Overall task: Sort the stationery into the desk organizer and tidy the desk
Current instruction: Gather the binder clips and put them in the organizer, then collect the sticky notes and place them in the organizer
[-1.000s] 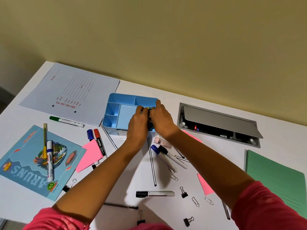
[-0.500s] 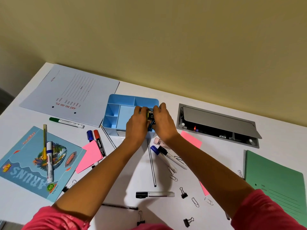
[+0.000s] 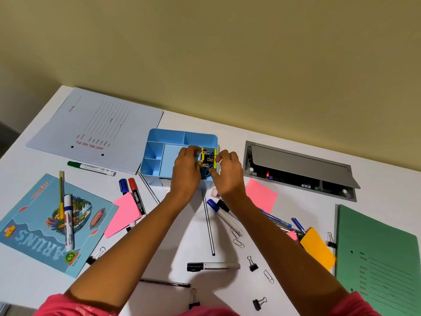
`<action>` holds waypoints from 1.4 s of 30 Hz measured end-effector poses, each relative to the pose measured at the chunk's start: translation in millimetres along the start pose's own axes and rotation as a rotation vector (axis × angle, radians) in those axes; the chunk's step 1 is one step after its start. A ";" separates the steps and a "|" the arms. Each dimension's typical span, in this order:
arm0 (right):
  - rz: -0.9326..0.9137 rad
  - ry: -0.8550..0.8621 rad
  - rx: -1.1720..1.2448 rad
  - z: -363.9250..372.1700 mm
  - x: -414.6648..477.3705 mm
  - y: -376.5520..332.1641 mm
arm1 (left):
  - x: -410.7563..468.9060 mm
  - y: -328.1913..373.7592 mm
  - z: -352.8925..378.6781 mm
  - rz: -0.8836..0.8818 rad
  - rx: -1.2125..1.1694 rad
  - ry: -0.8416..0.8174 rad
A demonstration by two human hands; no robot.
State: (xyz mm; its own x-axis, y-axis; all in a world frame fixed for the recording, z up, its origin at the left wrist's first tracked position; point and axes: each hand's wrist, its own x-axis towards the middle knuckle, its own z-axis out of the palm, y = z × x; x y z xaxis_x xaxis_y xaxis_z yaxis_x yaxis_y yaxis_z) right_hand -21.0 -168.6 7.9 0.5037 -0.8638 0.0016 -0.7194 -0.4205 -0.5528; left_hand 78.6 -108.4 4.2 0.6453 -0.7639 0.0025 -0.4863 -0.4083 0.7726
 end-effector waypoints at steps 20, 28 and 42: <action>0.232 0.172 0.059 -7.4 -93.6 109.8 | -90.5 -57.2 -12.3 0.293 0.260 -0.087; 0.353 -0.074 -0.171 -25.9 -52.3 158.0 | -92.4 -49.2 -11.3 0.251 0.317 -0.124; 0.426 -0.203 -0.311 -40.7 -43.6 173.2 | -114.0 -32.7 -1.9 0.140 0.224 -0.088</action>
State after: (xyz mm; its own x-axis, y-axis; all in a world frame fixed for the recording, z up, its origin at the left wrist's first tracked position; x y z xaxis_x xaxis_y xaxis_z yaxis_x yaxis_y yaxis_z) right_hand -187.0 -215.0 -54.0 0.1980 -0.9174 -0.3454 -0.9709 -0.1349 -0.1981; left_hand 22.1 -7.0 -20.2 0.5139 -0.8571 0.0368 -0.6917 -0.3887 0.6086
